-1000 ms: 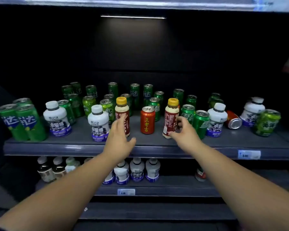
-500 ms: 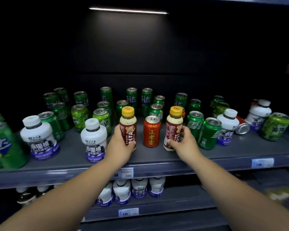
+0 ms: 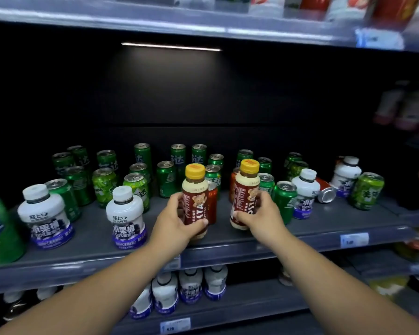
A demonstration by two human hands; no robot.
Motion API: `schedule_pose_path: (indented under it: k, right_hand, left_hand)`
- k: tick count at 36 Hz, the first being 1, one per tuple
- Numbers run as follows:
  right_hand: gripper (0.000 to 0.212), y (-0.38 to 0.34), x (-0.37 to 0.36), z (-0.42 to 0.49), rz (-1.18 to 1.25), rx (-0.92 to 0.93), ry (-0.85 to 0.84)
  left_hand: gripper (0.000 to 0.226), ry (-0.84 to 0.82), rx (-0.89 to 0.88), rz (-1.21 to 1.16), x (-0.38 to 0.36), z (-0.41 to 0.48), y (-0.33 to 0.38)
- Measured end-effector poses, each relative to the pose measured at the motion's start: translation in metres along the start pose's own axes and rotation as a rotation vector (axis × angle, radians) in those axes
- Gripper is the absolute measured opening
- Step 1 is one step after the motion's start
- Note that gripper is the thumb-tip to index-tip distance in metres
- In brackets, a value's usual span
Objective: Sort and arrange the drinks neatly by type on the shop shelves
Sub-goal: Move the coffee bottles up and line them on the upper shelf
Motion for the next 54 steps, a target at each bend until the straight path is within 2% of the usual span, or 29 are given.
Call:
schedule_pose_path:
  k: [9, 16, 25, 29, 35, 37, 54]
  right_hand:
    - [0.059, -0.052, 0.131, -0.046, -0.061, 0.155, 0.149]
    - [0.066, -0.087, 0.256, -0.086, -0.174, 0.183, 0.275]
    - [0.057, -0.106, 0.377, -0.117, -0.214, 0.196, 0.419]
    - [0.054, -0.104, 0.407, -0.121, -0.205, 0.186, 0.494]
    - [0.054, -0.099, 0.438, -0.113, -0.126, 0.146, 0.573]
    - [0.057, -0.095, 0.447, -0.105, -0.092, 0.141, 0.588]
    - [0.058, -0.083, 0.520, 0.003, -0.051, 0.243, 0.699]
  left_hand:
    - [0.075, -0.038, -0.183, -0.073, -0.063, -0.014, 0.132]
    - [0.070, -0.004, -0.319, -0.081, -0.105, -0.022, 0.244]
    - [0.074, -0.019, -0.426, -0.087, -0.150, -0.033, 0.353]
    - [0.070, -0.052, -0.461, -0.091, -0.172, -0.041, 0.384]
    - [0.079, -0.092, -0.500, -0.091, -0.200, -0.029, 0.417]
    - [0.075, -0.103, -0.512, -0.086, -0.208, -0.021, 0.426]
    - [0.065, -0.049, -0.682, -0.072, -0.276, 0.089, 0.494]
Point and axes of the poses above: each hand's wrist, its own z-axis towards the middle knuckle, its own x-axis out of the back of the hand, y = z × x, the point moved 1 cm from there along z, towards the middle knuckle
